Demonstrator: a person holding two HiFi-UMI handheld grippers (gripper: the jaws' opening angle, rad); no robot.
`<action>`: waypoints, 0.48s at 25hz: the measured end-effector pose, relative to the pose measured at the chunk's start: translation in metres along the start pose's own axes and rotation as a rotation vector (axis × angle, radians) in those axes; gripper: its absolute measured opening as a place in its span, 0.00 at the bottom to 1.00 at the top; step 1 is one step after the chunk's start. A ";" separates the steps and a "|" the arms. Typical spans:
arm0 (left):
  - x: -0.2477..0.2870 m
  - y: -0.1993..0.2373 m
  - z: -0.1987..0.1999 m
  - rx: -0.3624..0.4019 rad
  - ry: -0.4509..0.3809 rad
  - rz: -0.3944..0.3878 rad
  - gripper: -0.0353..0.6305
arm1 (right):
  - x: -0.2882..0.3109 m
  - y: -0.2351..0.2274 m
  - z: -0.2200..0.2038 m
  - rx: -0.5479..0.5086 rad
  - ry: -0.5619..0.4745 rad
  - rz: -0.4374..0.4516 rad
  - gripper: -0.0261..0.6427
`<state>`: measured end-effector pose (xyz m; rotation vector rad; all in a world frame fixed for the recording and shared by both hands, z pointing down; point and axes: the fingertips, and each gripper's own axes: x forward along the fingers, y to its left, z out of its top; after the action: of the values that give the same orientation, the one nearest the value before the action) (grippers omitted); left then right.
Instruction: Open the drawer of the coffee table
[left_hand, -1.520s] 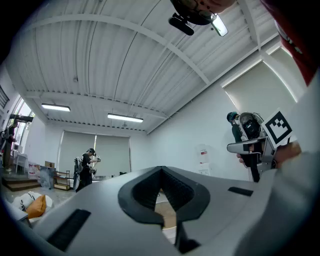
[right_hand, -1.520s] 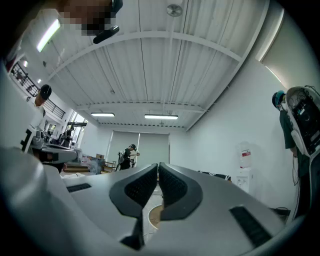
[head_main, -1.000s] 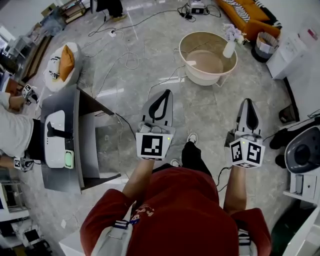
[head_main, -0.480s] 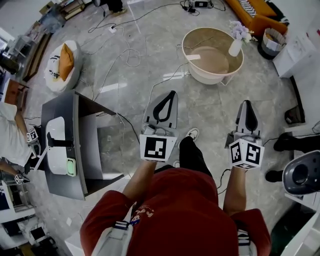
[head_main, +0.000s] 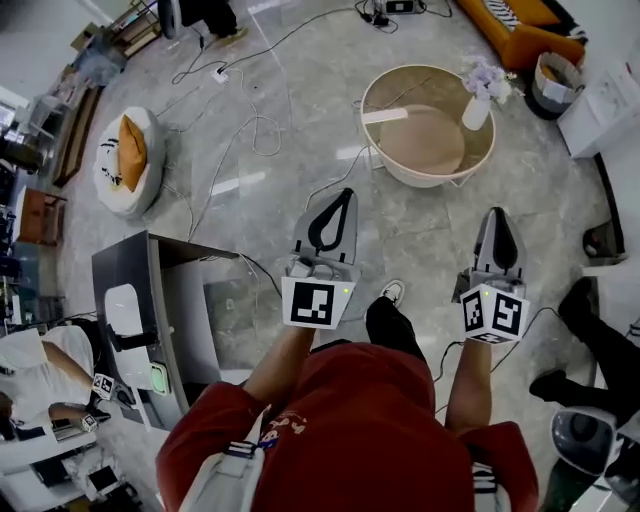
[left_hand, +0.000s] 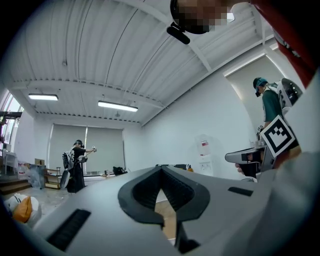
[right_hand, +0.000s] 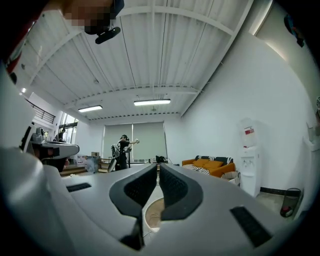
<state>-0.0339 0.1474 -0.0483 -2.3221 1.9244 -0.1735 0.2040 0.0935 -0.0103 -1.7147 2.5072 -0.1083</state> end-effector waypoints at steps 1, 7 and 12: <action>0.012 0.002 0.000 0.005 -0.001 -0.006 0.07 | 0.010 -0.007 -0.002 -0.002 0.004 -0.010 0.08; 0.085 0.002 -0.004 -0.005 -0.012 -0.064 0.07 | 0.064 -0.040 -0.014 0.005 0.031 -0.045 0.08; 0.113 0.014 -0.017 0.018 0.037 -0.055 0.07 | 0.096 -0.050 -0.027 0.004 0.063 -0.049 0.08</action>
<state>-0.0290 0.0331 -0.0327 -2.3780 1.8689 -0.2398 0.2119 -0.0140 0.0176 -1.7989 2.5071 -0.1736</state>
